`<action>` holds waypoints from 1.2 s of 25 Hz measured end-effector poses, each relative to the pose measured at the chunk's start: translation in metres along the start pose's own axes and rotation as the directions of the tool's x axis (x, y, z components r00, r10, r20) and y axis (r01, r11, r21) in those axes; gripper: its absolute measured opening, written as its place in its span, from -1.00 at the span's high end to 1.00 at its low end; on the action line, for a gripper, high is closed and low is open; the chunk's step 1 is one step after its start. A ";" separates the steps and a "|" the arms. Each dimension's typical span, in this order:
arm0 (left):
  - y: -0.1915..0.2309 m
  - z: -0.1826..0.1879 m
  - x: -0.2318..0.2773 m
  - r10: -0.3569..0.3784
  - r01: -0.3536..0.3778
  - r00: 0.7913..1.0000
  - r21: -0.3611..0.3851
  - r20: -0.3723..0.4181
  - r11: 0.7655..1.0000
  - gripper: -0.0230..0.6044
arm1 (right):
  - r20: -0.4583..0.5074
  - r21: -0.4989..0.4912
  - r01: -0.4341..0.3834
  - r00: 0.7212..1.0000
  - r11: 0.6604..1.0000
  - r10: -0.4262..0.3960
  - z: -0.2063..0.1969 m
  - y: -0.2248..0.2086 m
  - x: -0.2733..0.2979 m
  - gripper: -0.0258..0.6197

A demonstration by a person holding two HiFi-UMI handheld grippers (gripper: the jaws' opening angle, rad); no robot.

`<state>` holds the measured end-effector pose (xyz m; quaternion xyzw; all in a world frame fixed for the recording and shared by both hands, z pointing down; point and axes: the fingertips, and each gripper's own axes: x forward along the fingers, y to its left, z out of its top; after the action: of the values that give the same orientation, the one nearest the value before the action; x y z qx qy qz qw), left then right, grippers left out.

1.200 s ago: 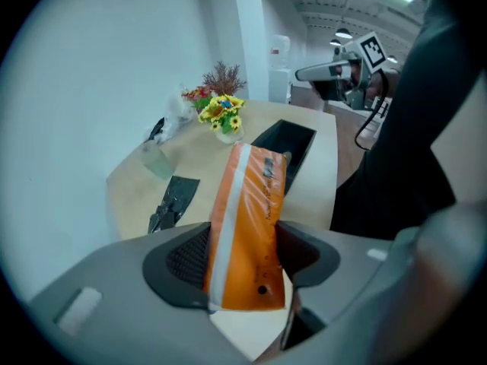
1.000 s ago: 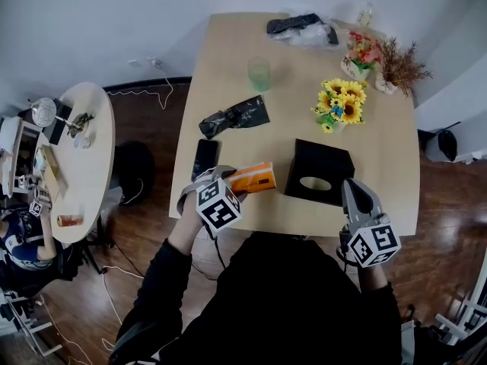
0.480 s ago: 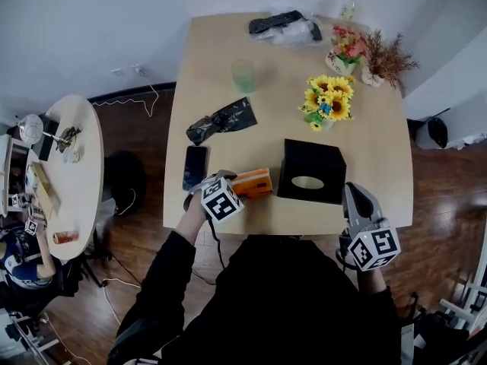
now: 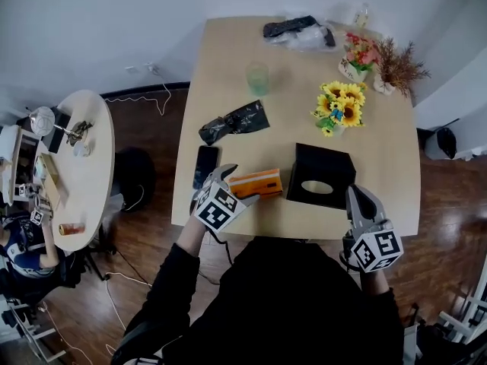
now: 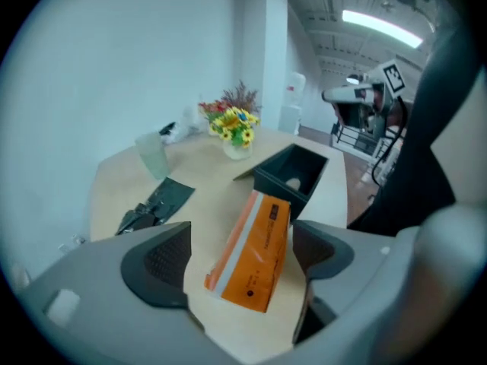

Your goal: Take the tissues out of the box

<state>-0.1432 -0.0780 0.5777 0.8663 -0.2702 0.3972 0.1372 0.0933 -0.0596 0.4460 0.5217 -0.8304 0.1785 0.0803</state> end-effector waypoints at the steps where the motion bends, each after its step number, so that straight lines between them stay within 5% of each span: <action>1: 0.004 0.011 -0.014 0.039 -0.038 0.998 -0.033 0.054 0.999 -0.37 | -0.004 -0.002 -0.010 1.000 1.000 0.010 0.000 0.002 0.003 0.92; 4: 0.008 0.039 -0.053 0.130 -0.112 0.972 -0.104 0.196 0.988 -0.30 | -0.016 -0.012 -0.049 0.999 0.999 0.049 0.000 0.012 0.012 0.92; 7: -0.007 0.060 -0.080 0.140 -0.106 0.946 -0.131 0.291 0.986 0.23 | -0.022 -0.024 -0.098 0.995 0.995 0.098 0.000 0.025 0.025 0.92; 9: -0.019 0.072 -0.093 0.151 -0.101 0.925 -0.158 0.348 0.982 0.36 | -0.025 -0.033 -0.132 0.991 0.991 0.132 0.002 0.035 0.032 0.92; 15: -0.039 0.101 -0.120 0.280 -0.153 0.827 -0.283 0.488 0.947 0.64 | -0.017 -0.050 -0.197 0.980 0.979 0.196 0.012 0.053 0.042 0.92; 21: -0.050 0.104 -0.109 0.275 -0.059 0.824 -0.409 0.494 0.911 0.66 | 0.000 -0.090 -0.209 0.978 0.974 0.210 0.018 0.053 0.039 0.92; 27: -0.033 0.106 -0.108 0.399 -0.193 0.785 -0.424 0.474 0.885 0.68 | 0.052 -0.082 -0.180 0.981 0.980 0.185 0.029 0.037 0.028 0.92; 30: -0.032 0.113 -0.103 0.387 -0.186 0.790 -0.416 0.476 0.890 0.68 | 0.086 -0.069 -0.151 0.984 0.986 0.157 0.037 0.025 0.019 0.92</action>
<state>-0.1109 -0.0658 0.4253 0.8525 -0.4940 0.0956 0.1420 0.0646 -0.0797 0.4126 0.4608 -0.8762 0.1342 0.0446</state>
